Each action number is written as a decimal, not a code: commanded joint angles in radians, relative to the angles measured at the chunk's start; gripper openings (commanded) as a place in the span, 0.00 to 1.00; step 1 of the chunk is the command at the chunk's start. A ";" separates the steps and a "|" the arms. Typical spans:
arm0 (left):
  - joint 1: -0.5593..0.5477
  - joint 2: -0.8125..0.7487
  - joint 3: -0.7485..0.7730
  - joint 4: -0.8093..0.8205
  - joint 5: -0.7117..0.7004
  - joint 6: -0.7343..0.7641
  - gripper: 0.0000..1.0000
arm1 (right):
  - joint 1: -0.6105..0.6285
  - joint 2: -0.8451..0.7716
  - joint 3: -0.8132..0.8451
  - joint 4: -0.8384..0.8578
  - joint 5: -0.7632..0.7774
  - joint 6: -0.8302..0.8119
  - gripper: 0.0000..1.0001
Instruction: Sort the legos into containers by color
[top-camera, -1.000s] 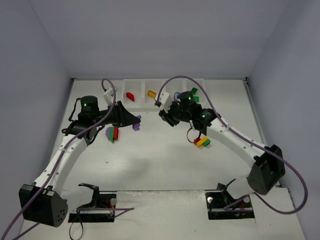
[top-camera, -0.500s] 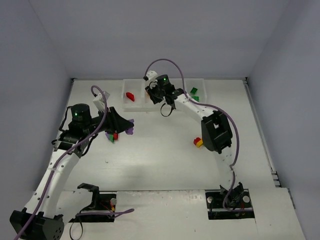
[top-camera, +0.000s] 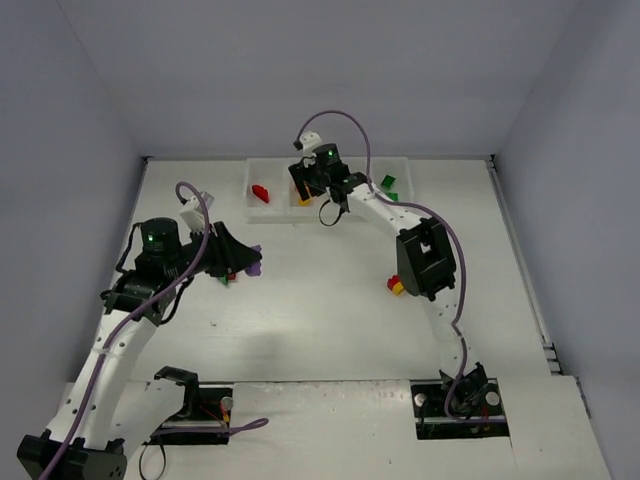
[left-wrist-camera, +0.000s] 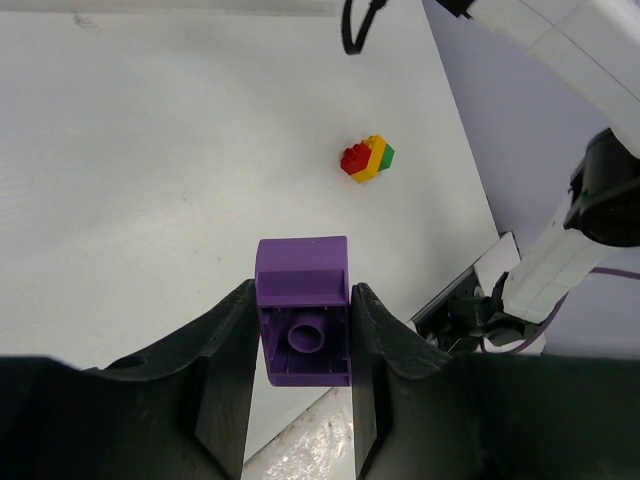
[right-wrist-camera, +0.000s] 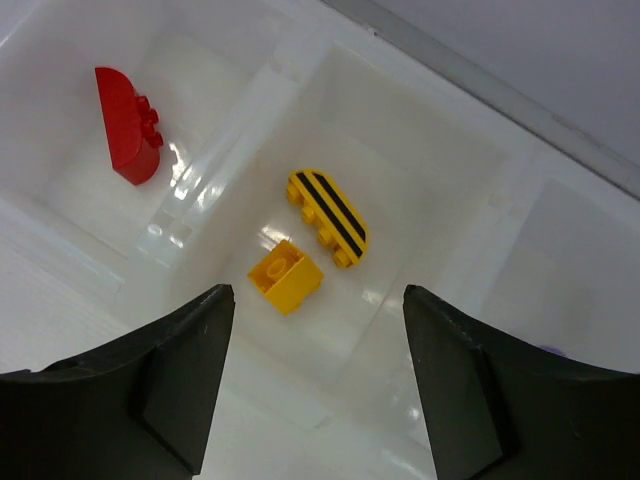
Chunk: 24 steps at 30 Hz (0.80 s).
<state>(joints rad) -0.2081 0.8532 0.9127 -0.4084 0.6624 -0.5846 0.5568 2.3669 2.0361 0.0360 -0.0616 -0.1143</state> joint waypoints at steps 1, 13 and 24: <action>0.004 0.010 0.023 0.098 -0.053 -0.047 0.00 | -0.006 -0.205 -0.068 0.064 -0.012 0.037 0.65; 0.001 0.087 -0.028 0.448 -0.210 -0.374 0.00 | 0.061 -0.786 -0.675 0.232 -0.262 0.177 0.64; -0.033 0.153 0.003 0.583 -0.254 -0.460 0.00 | 0.219 -0.882 -0.731 0.303 -0.284 0.275 0.70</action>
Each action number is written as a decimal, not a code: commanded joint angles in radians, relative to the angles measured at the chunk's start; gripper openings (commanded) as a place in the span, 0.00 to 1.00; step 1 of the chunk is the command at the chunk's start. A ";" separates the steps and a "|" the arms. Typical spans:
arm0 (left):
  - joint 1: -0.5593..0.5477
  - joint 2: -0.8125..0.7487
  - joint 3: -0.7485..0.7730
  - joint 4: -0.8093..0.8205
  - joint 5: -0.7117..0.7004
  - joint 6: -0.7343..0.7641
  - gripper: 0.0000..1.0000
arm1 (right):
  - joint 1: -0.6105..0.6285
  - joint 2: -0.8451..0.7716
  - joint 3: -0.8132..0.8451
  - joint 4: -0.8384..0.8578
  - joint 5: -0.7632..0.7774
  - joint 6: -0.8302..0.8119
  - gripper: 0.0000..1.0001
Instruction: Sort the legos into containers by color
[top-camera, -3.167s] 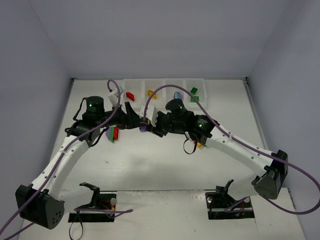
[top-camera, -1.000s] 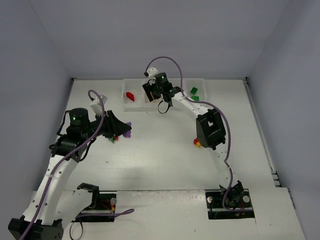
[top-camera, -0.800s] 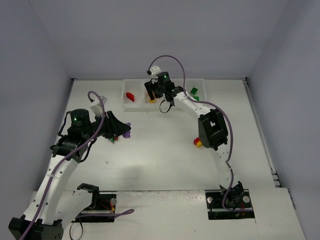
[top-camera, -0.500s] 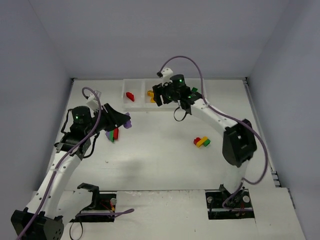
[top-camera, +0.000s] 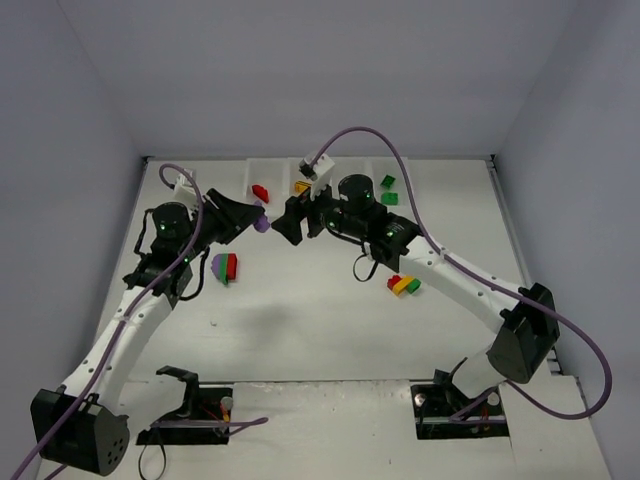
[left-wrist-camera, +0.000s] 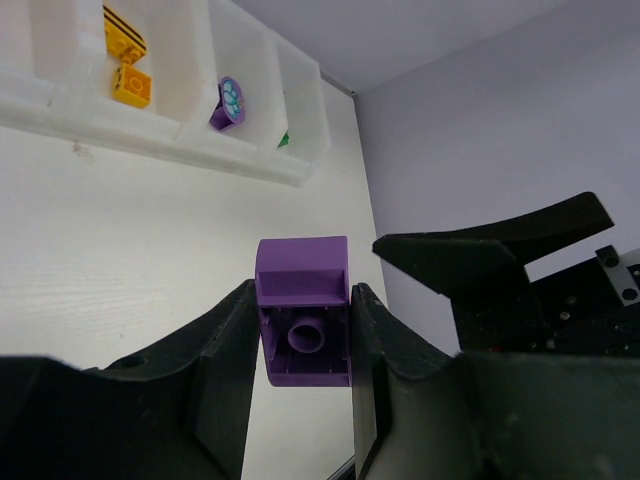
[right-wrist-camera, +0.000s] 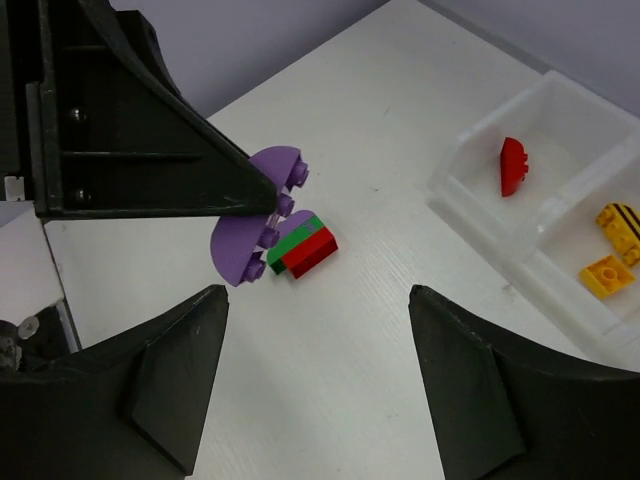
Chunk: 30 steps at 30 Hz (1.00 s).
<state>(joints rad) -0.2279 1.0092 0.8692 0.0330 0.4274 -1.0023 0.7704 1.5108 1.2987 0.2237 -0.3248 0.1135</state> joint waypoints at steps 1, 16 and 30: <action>-0.022 0.000 0.053 0.140 -0.022 -0.041 0.00 | 0.007 -0.020 0.010 0.120 -0.025 0.055 0.70; -0.068 0.019 0.070 0.145 -0.068 -0.027 0.00 | 0.038 0.049 0.088 0.147 -0.057 0.063 0.65; -0.082 0.026 0.079 0.165 -0.090 -0.016 0.00 | 0.050 0.092 0.103 0.160 -0.060 0.074 0.56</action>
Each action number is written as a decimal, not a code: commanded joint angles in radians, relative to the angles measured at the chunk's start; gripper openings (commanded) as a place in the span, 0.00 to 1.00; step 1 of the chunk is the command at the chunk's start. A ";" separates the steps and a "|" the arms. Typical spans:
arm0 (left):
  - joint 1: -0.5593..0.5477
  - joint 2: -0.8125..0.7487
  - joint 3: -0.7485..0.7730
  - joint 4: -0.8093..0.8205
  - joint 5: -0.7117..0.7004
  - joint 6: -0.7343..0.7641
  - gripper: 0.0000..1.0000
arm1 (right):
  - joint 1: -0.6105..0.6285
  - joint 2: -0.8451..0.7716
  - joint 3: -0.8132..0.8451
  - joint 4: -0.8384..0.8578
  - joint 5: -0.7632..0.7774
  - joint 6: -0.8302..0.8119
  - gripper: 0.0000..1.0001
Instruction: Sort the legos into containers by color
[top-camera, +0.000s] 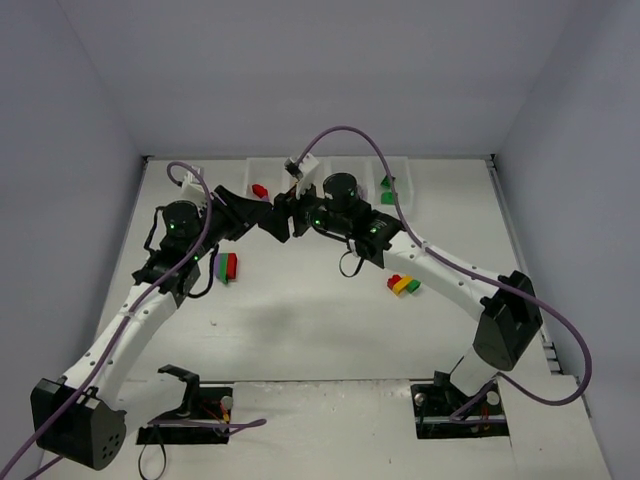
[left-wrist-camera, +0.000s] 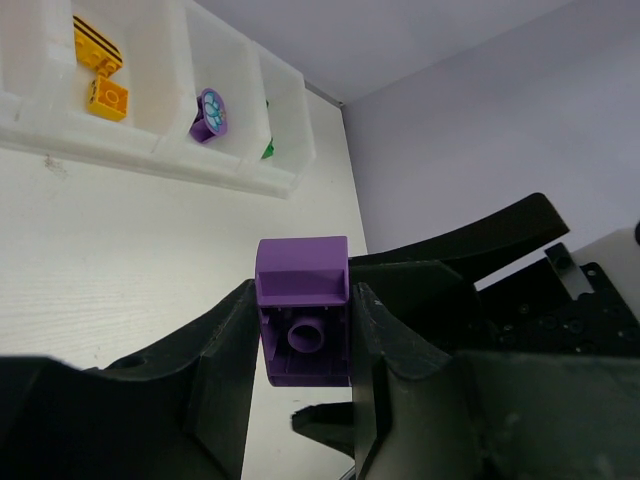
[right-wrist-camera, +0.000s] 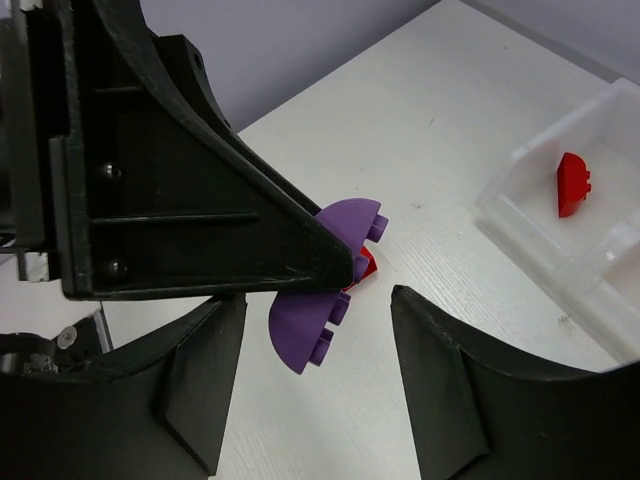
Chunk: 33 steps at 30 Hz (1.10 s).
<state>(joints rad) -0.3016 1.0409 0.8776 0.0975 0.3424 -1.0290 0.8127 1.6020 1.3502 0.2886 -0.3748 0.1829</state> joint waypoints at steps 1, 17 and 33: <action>-0.008 -0.005 0.070 0.099 -0.008 0.012 0.00 | 0.008 0.006 0.053 0.095 -0.010 0.006 0.56; -0.010 -0.019 0.037 0.070 -0.016 0.027 0.25 | 0.008 -0.016 0.023 0.132 0.111 -0.078 0.00; 0.078 -0.073 0.145 -0.548 -0.333 0.339 0.73 | -0.303 0.114 0.044 -0.058 0.323 -0.204 0.00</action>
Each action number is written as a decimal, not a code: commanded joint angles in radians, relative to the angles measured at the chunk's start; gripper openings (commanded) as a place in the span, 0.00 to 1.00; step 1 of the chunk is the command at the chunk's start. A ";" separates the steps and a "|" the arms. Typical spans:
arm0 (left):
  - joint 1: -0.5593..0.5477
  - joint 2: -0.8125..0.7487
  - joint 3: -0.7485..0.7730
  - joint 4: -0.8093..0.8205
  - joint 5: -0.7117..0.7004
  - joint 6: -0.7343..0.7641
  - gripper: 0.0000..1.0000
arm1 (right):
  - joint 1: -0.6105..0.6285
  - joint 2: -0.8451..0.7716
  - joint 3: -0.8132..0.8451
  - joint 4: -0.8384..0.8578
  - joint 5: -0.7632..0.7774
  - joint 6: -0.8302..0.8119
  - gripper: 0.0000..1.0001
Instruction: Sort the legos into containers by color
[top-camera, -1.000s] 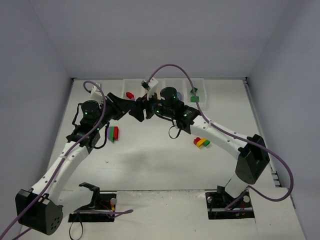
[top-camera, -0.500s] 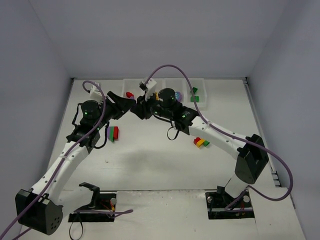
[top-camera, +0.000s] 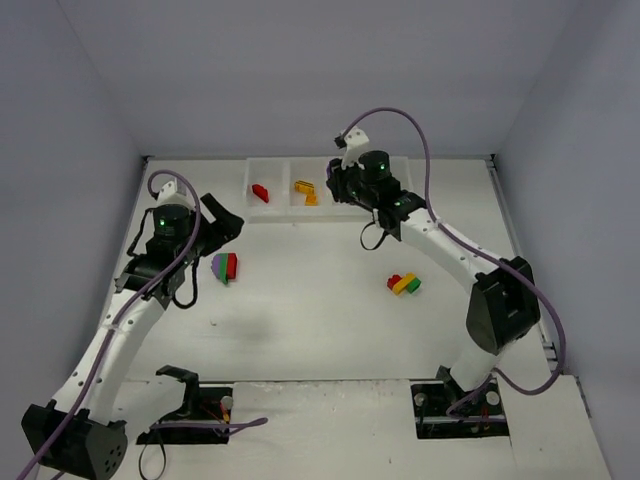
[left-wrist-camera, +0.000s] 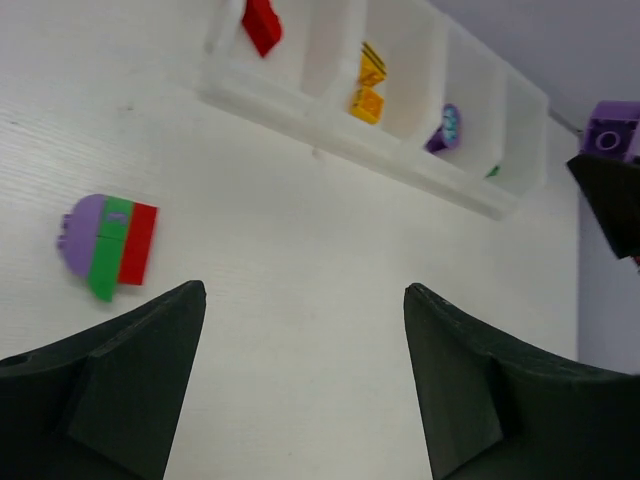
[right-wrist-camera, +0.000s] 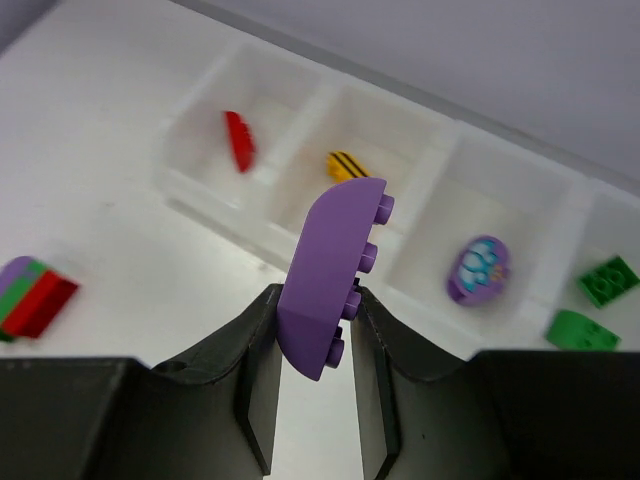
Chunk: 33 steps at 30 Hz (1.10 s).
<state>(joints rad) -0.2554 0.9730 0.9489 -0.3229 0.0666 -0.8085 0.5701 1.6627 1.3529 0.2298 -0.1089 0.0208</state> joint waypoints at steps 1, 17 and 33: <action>0.041 0.012 0.079 -0.149 -0.048 0.153 0.73 | -0.079 0.072 0.052 -0.003 0.054 -0.042 0.00; 0.122 0.181 0.065 -0.245 0.030 0.282 0.73 | -0.197 0.442 0.345 -0.043 -0.029 -0.025 0.33; 0.142 0.297 0.074 -0.226 0.006 0.328 0.73 | -0.156 0.264 0.184 -0.057 -0.094 -0.074 0.58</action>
<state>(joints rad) -0.1295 1.2598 0.9962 -0.5785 0.0853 -0.5198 0.3885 2.0750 1.5757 0.1333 -0.1665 -0.0299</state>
